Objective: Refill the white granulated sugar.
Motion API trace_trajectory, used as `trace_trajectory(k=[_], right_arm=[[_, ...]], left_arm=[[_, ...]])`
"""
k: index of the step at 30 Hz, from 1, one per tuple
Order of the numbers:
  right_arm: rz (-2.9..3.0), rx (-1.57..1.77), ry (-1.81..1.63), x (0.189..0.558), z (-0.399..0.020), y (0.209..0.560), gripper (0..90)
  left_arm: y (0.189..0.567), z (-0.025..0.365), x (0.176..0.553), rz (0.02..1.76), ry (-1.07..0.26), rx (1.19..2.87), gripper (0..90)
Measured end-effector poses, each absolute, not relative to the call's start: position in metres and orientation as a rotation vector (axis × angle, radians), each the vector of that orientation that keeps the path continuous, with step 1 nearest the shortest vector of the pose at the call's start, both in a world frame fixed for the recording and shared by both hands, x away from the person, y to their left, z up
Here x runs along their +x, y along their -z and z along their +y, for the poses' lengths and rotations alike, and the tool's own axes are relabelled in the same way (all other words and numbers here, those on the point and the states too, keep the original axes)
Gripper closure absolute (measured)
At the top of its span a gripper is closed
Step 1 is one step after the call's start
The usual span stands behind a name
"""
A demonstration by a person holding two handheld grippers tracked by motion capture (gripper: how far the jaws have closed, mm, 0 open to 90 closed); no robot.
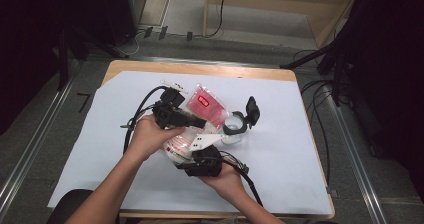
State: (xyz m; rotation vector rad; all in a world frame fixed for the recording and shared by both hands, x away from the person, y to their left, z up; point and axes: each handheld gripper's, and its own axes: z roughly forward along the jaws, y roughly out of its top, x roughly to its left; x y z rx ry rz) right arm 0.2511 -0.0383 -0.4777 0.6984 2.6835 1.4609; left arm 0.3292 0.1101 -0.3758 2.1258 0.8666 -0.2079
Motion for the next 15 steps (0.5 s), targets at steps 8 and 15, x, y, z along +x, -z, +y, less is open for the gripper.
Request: trace_trajectory(k=[8,15], right_arm=[[2.679,0.759,-1.464,0.252,-0.036,0.480,57.0],[2.665,0.805,-1.535,0.251,-0.039,0.477,59.1]], left_arm=[[0.377,0.101,0.330,0.893,0.277,2.077,79.4],[0.380,0.095,0.331,0.900,0.277,2.070,74.5]])
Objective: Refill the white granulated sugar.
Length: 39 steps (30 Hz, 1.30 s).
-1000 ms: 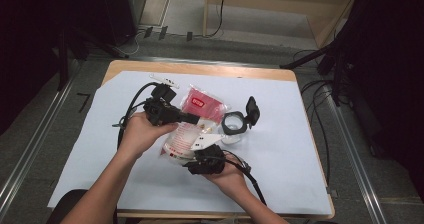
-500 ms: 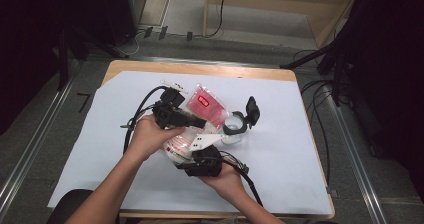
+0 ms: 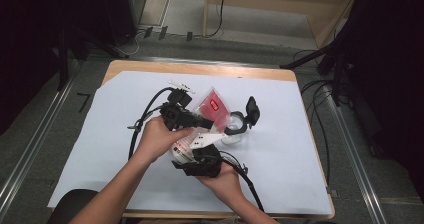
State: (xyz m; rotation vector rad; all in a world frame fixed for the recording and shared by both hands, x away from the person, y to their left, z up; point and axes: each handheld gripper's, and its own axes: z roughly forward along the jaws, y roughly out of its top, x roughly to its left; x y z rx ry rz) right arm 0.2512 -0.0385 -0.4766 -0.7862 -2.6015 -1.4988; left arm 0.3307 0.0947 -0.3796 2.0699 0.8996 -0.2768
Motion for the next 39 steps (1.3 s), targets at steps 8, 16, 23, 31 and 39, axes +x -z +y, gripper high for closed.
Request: trace_trajectory(k=[8,16,23,31,39], right_arm=[[-2.485,-0.821,1.545,0.258,-0.045,0.475,59.3],[-2.537,-0.838,1.549,0.258,-0.041,0.468,56.7],[-2.632,-0.844,1.551,0.263,-0.034,0.456,58.8],[-2.555,-0.880,1.557,0.266,-0.033,0.458,59.9],[-2.466,-0.930,1.575,0.267,-0.040,0.459,60.2]], left_arm=[[0.378,0.098,0.333,0.929,0.304,2.026,65.5],[0.372,0.097,0.336,0.973,0.306,2.012,74.1],[0.358,0.097,0.344,0.987,0.346,1.983,69.9],[0.360,0.097,0.345,0.958,0.330,2.007,64.2],[0.359,0.099,0.339,0.951,0.293,2.008,60.4]])
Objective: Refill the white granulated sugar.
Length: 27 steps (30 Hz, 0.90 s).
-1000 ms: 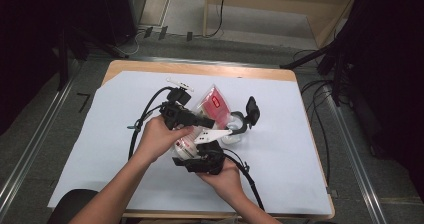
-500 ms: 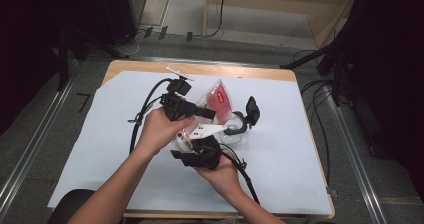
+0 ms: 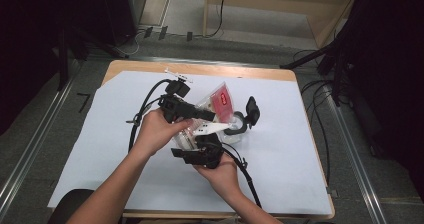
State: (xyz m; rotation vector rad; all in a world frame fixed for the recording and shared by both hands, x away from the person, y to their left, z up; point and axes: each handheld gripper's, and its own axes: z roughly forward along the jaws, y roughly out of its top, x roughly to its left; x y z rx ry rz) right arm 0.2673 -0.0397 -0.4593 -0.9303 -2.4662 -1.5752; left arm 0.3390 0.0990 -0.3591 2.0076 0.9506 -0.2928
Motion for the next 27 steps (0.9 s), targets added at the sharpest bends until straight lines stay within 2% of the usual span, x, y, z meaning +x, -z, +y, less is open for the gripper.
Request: trace_trajectory(k=[7,11,20,27], right_arm=[[-2.391,-0.953,1.592,0.2674,-0.0412,0.4574,60.2],[-2.397,-0.947,1.596,0.2665,-0.0406,0.4566,59.7],[-2.470,-0.891,1.575,0.2643,-0.0365,0.4516,57.1],[-2.513,-0.879,1.569,0.2638,-0.0354,0.4502,59.9]], left_arm=[[0.3601,0.0984,0.3393,0.966,0.276,2.019,60.3],[0.3594,0.0988,0.3394,0.994,0.280,2.022,67.2],[0.3579,0.0988,0.3395,1.000,0.269,1.995,69.4],[0.3555,0.0959,0.3382,1.001,0.244,2.005,69.5]])
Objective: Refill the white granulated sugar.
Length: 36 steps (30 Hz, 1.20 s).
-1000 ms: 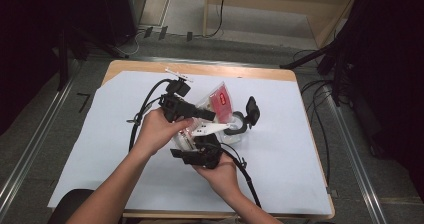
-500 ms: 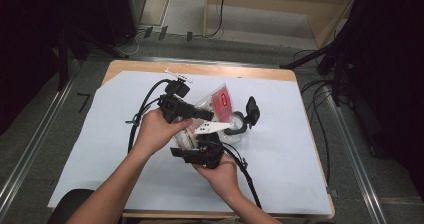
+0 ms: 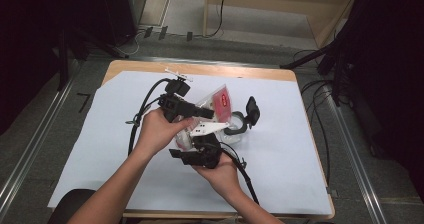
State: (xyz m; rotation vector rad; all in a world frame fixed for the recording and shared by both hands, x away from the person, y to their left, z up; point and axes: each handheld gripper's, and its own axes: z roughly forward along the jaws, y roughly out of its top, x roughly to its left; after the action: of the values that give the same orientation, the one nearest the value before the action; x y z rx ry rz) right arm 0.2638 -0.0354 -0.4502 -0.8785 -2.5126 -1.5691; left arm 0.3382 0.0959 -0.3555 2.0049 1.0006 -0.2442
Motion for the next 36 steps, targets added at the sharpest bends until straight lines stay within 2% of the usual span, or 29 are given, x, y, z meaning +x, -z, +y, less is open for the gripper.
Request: trace_trajectory(k=[20,30,36], right_arm=[[-2.435,-0.919,1.588,0.267,-0.039,0.445,60.4],[-2.455,-0.888,1.583,0.269,-0.039,0.444,60.3],[-2.472,-0.866,1.581,0.271,-0.039,0.444,59.3]], left_arm=[[0.350,0.095,0.336,0.979,0.209,2.040,59.3],[0.346,0.091,0.339,1.010,0.182,2.085,69.2],[0.345,0.089,0.342,1.016,0.204,2.068,71.0]])
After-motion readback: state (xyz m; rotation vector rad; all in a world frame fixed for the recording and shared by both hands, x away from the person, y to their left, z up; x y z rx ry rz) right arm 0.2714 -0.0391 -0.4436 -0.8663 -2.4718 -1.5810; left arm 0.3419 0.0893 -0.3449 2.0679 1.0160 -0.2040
